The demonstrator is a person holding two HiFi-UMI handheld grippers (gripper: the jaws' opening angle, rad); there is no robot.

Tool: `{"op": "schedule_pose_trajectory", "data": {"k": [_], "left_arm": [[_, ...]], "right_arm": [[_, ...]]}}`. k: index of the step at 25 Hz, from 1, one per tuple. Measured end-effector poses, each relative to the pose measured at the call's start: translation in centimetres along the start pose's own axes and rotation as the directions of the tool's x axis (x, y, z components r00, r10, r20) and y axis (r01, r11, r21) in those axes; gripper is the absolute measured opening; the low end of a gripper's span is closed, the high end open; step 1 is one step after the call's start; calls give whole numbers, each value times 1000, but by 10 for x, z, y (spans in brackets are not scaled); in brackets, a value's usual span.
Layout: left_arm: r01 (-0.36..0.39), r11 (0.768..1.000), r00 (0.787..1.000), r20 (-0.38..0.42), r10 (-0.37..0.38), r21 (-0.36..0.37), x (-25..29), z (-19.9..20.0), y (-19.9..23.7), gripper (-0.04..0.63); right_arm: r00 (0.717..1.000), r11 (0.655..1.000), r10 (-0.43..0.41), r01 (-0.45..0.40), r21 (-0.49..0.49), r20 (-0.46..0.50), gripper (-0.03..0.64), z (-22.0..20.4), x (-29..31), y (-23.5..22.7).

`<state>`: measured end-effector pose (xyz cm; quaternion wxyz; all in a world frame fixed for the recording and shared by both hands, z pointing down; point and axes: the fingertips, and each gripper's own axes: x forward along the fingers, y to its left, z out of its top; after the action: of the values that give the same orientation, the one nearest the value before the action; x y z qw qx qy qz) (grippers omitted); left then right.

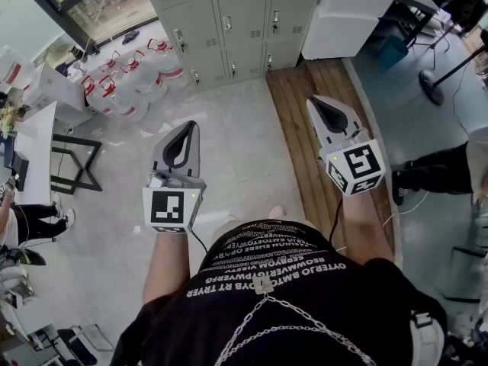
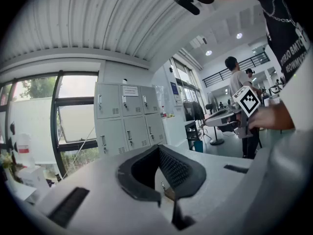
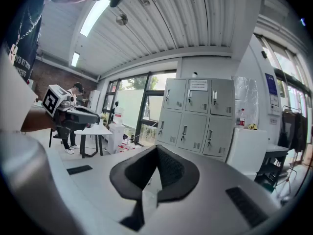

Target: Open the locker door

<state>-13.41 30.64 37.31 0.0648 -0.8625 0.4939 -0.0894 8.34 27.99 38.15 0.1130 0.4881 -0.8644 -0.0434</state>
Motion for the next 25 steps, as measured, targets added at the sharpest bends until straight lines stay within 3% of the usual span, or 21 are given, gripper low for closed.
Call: {"op": "schedule_pose_trajectory", "data": {"k": [3,12,23,25], "left_arm": [[21,999,1000,4,-21,27,19,6,-21,-3],[-6,1000,1000,-4,6,11,51,12,-69,-3],[-43,999,999,-25,44,8,50,22,-104,-3],[-44,999,999,-25,44,-3,50,23,-105,-3]], "right_arm": [[1000,1000,6,-6,-3,1,-3,-5,-4,-18],[999,998,34,-35,55,23,-3,-34,-30,-66],[994,989,97,-103,108,57,-2,-54,-58,-81],[992,985,114,-120,125,56,51,-56,-56,-80]]}}
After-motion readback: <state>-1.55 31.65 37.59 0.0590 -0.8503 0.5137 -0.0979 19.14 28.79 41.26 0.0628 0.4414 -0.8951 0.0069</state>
